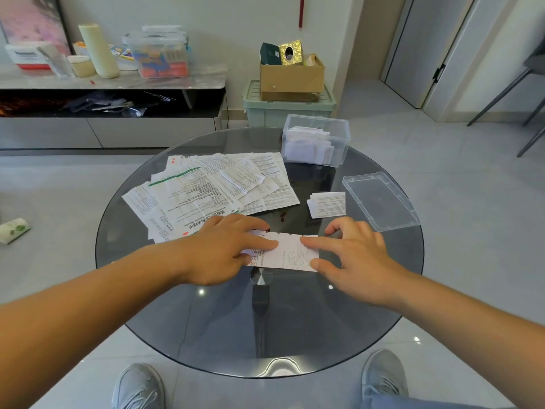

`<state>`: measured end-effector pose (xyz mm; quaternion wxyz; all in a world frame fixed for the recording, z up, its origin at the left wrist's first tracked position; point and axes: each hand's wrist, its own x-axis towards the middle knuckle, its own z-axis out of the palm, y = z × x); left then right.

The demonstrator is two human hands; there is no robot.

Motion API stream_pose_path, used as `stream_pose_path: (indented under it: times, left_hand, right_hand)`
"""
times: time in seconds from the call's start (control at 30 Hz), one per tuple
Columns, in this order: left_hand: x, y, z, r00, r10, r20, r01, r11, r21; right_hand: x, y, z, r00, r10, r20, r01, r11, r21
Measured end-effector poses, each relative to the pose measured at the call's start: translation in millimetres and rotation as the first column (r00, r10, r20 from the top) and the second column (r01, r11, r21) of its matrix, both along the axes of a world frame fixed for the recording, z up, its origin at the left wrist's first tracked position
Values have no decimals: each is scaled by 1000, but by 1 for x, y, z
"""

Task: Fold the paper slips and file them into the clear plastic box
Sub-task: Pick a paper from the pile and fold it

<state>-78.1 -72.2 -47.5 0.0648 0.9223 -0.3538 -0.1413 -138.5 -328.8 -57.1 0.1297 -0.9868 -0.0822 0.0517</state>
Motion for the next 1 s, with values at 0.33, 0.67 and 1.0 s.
stream_pose_path:
  times: [0.33,0.67,1.0]
  left_hand:
    - [8,-25,18,988,150,-28,-152,987,-44]
    - [-2,-27,21,956,281,-82,-285,958,-43]
    - [-11,-10,21,665,348,-660,-647,710,-277]
  right_hand:
    - [4,7,5,982,120,145,-119,993,-12]
    - [4,25,-3,939,320,128,-330,941,68]
    - [-3,30,3,957,277,87,-287,949,134]
